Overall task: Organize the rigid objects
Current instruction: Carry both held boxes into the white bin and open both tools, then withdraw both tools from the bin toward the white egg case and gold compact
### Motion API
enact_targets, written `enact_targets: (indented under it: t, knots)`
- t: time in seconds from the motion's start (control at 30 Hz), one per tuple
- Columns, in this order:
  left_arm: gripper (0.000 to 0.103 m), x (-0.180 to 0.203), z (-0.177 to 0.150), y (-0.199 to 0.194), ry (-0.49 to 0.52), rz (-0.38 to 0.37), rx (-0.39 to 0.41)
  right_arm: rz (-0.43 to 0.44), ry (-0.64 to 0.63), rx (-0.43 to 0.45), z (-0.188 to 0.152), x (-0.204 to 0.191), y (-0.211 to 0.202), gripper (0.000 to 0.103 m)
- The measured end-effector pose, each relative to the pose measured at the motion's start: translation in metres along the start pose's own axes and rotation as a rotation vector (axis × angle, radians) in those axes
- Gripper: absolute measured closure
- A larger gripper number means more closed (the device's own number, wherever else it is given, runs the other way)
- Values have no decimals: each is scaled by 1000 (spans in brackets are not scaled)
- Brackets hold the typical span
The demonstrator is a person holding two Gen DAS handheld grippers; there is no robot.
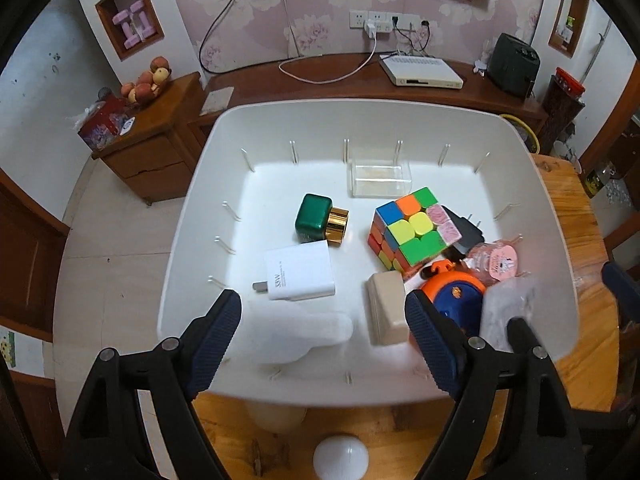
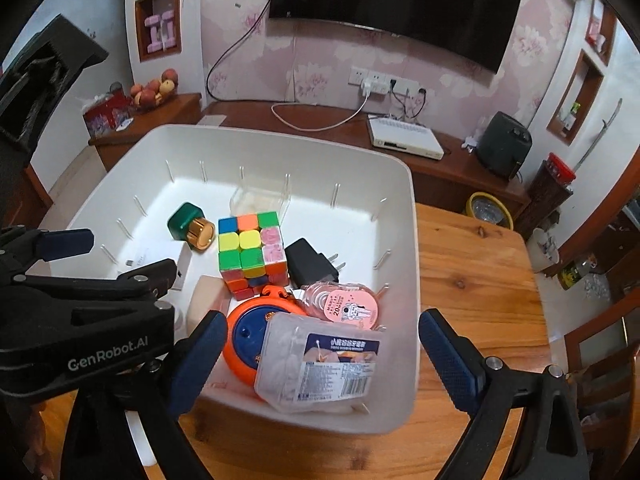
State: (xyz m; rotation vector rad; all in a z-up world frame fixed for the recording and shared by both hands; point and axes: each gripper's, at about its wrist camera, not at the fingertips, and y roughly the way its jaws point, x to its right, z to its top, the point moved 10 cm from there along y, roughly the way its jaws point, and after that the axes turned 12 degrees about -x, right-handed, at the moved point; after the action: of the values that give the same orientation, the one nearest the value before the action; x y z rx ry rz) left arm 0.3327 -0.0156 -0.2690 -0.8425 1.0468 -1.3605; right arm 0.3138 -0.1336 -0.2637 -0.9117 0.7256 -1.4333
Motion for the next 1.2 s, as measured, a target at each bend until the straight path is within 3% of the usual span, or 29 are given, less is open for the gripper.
enact_targets:
  t: [0.13, 0.3, 0.53, 0.83, 1.13, 1.2]
  knots:
    - [17, -4, -13, -18, -8, -7, 35, -17, 20, 66, -5, 6, -24, 6]
    - [17, -14, -38, -33, -32, -10, 57, -24, 27, 86, -24, 7, -42, 6]
    - [17, -30, -83, -38, -82, -21, 45, 18, 32, 54, -66, 4, -53, 6]
    - [17, -19, -130, -20, -61, -33, -9, 25, -11, -12, -130, -10, -52, 9]
    - [17, 3, -143, 5, -14, -44, -51, 25, -11, -97, -175, -5, -37, 9]
    - [17, 7, -144, 13, -6, -46, -63, 30, -12, -117, -184, -5, -32, 13]
